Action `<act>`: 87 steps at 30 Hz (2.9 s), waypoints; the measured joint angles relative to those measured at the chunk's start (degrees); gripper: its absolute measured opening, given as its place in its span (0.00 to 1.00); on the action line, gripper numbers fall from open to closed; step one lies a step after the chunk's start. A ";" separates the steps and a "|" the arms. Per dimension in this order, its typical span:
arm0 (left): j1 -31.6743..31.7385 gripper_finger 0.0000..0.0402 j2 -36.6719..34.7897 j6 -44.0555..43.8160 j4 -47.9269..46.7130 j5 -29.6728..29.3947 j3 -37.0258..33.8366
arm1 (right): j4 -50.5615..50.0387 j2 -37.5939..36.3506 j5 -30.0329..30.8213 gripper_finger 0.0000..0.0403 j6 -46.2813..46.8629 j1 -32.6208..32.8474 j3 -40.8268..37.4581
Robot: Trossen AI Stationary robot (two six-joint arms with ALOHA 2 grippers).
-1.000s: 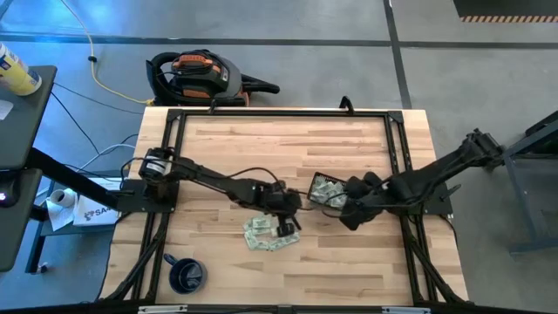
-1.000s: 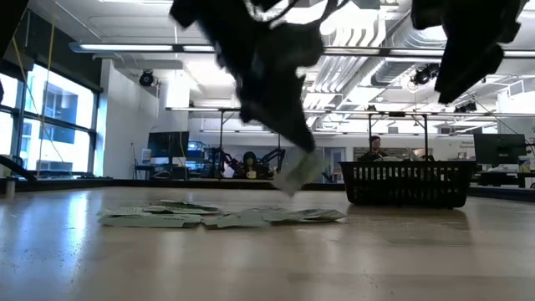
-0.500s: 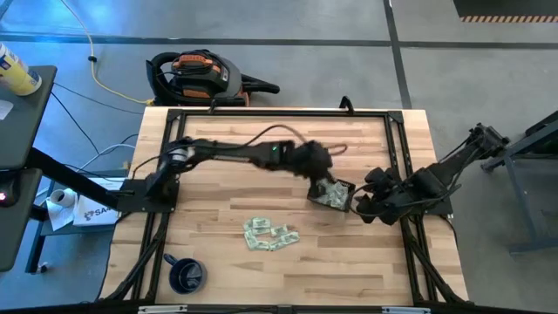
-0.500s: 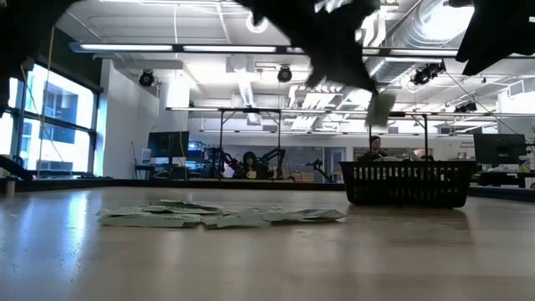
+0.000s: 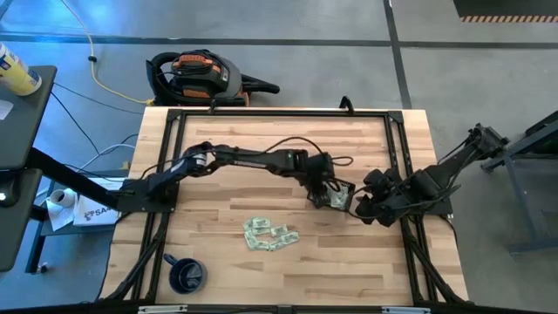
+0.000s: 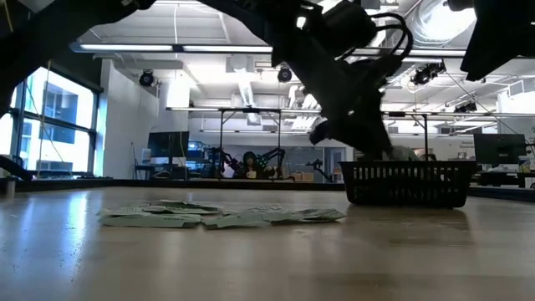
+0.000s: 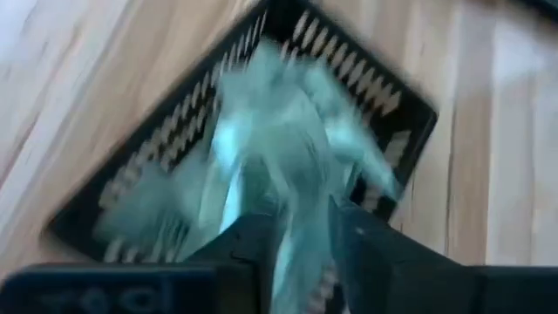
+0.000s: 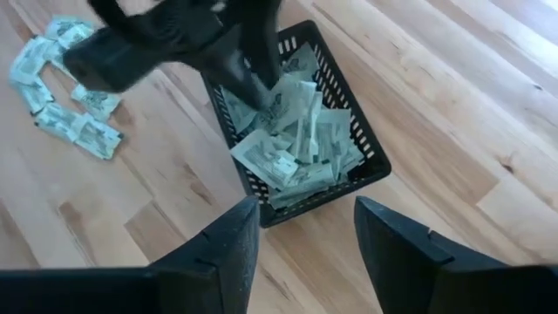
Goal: Pick and place Stevia / Truvia into bins
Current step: Put the stevia packet into the black bin
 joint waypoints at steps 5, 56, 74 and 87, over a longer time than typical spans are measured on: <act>0.37 0.45 -5.75 2.18 -12.52 -1.09 3.32 | -1.38 -0.01 -0.05 0.46 -0.16 -0.01 0.00; -5.39 0.05 -14.36 23.31 8.94 -13.56 -9.58 | -5.74 6.48 1.10 0.45 3.47 2.98 3.30; -4.73 0.64 -15.27 17.05 -21.70 -9.88 -6.13 | -3.02 6.62 -1.08 0.46 -0.06 4.11 2.24; -17.42 0.53 -22.97 5.32 -14.36 -11.45 -36.49 | 10.87 9.16 -4.08 0.47 -13.10 -1.26 -2.08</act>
